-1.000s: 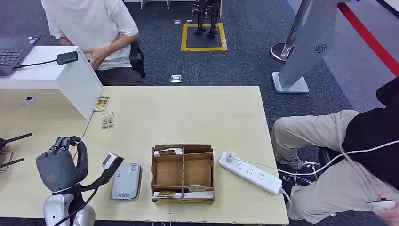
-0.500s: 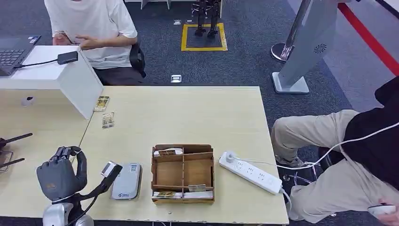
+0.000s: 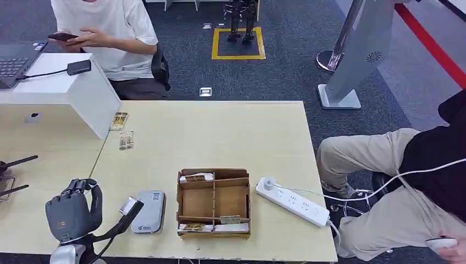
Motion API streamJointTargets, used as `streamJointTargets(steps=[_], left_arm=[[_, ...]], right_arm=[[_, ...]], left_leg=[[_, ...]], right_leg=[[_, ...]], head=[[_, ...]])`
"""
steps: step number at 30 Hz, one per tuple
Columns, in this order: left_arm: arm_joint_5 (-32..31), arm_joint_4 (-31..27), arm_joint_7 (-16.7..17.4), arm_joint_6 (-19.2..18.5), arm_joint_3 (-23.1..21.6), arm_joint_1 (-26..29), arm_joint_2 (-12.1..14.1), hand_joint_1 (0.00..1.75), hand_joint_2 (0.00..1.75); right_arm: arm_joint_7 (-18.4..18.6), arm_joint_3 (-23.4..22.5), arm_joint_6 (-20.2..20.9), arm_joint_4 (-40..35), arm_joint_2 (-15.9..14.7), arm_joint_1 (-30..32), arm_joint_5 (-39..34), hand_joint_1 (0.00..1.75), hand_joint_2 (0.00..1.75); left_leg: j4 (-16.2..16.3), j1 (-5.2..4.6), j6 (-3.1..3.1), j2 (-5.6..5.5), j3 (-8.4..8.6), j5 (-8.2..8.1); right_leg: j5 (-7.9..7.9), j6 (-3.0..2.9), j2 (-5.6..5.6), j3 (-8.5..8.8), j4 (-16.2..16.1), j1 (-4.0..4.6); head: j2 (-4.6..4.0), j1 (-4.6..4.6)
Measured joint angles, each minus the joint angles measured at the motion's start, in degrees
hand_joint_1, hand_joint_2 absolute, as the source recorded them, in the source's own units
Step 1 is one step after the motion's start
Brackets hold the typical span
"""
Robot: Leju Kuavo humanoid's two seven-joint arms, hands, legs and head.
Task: Pass the card to the sensor for recognition and then transmit it.
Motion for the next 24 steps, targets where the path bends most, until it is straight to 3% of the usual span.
streamJointTargets(steps=[20, 24], left_arm=[[-0.5, 5.8, 2.1, 0.0, -2.6, 1.0, -0.1, 1.75, 1.75], [-0.2, 6.8, 4.3, 0.0, -3.9, 1.1, 0.5, 1.75, 1.75]], right_arm=[[0.0, -0.7, -0.7, 0.0, 0.0, 0.0, -0.3, 0.00, 1.75], [0.3, -1.1, -0.9, 0.0, 0.0, 0.0, -0.1, 0.00, 1.75]], left_leg=[[0.0, 0.00, 0.00, 0.00, 0.00, 0.00], [0.0, 0.00, 0.00, -0.01, 0.01, 0.00]], right_leg=[[0.00, 0.00, 0.00, 0.00, 0.0, 0.00], [0.00, 0.00, -0.01, 0.02, 0.0, 0.00]], head=[[0.00, 0.00], [0.00, 0.00]])
